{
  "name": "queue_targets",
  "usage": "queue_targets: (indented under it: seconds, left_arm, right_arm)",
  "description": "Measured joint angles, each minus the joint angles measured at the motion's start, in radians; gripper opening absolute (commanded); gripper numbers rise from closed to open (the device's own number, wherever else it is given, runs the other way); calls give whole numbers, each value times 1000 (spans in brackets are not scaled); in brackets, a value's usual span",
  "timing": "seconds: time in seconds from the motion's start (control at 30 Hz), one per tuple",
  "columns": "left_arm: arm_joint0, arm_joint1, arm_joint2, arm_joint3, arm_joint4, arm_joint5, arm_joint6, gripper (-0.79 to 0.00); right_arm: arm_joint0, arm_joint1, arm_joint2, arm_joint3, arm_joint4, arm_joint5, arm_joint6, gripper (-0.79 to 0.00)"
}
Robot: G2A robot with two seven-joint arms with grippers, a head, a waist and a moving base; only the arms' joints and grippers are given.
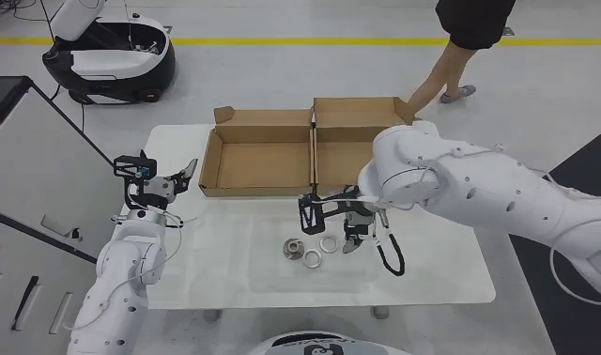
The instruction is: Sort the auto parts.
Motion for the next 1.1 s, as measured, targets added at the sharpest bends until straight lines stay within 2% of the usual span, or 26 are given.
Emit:
queue_targets:
  seconds: [0.2, 0.37, 0.53, 1.1]
  left_arm:
    - [0, 0, 0, 0, 0, 0, 0, 0]
    - [0, 0, 0, 0, 0, 0, 0, 0]
    - [0, 0, 0, 0, 0, 0, 0, 0]
    - [0, 0, 0, 0, 0, 0, 0, 0]
  right_arm:
    - [-46, -42, 0, 42, 8, 88, 88, 0]
    - [-79, -66, 0, 77, -4, 98, 99, -274]
    - [-104, -85, 0, 108, -6, 116, 116, -391]
    - [-190, -125, 0, 202, -74, 102, 102, -468]
